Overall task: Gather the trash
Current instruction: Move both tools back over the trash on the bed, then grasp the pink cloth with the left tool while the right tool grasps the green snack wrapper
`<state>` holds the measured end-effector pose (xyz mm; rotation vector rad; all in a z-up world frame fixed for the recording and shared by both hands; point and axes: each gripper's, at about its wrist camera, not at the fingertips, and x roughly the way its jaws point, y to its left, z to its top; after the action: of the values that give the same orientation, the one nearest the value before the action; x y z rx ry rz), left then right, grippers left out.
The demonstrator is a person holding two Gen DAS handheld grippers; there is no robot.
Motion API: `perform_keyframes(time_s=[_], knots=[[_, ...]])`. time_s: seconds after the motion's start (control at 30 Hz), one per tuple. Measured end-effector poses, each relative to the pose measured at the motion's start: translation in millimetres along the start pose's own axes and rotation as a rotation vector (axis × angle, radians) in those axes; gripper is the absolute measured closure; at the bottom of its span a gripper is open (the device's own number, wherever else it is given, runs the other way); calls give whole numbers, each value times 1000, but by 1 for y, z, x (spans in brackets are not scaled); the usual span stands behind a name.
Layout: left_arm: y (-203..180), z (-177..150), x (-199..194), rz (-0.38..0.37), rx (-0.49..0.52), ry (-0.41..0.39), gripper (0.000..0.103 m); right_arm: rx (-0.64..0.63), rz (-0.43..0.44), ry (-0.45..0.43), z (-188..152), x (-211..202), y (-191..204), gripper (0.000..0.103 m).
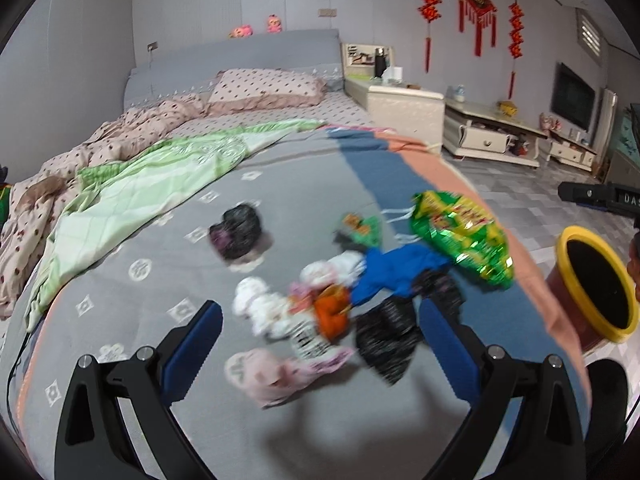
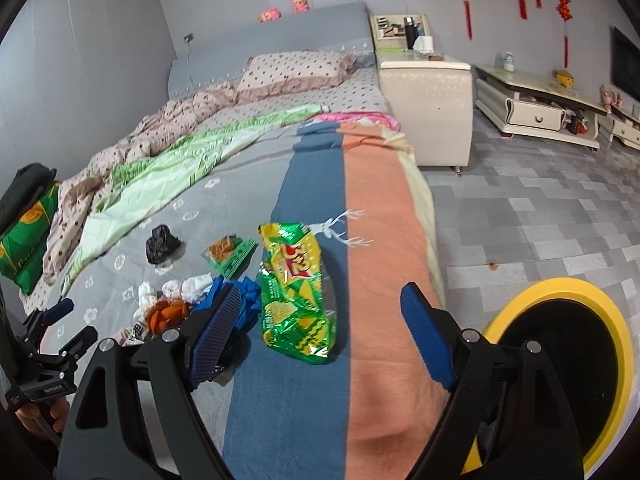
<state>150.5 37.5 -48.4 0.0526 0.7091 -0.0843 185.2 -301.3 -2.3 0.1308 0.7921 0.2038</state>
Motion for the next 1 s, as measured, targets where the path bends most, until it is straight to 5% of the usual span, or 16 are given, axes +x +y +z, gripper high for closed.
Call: perform_keyframes(time_s=[0.37, 0.87, 1.0], knots=[[32, -48, 22, 13, 51, 98, 8, -44, -34, 92, -4, 62, 23, 24], [37, -51, 67, -54, 44, 148, 8, -80, -73, 185, -3, 122, 35, 24], [32, -51, 74, -73, 57, 149, 24, -88, -66, 209, -5, 135, 38, 25]])
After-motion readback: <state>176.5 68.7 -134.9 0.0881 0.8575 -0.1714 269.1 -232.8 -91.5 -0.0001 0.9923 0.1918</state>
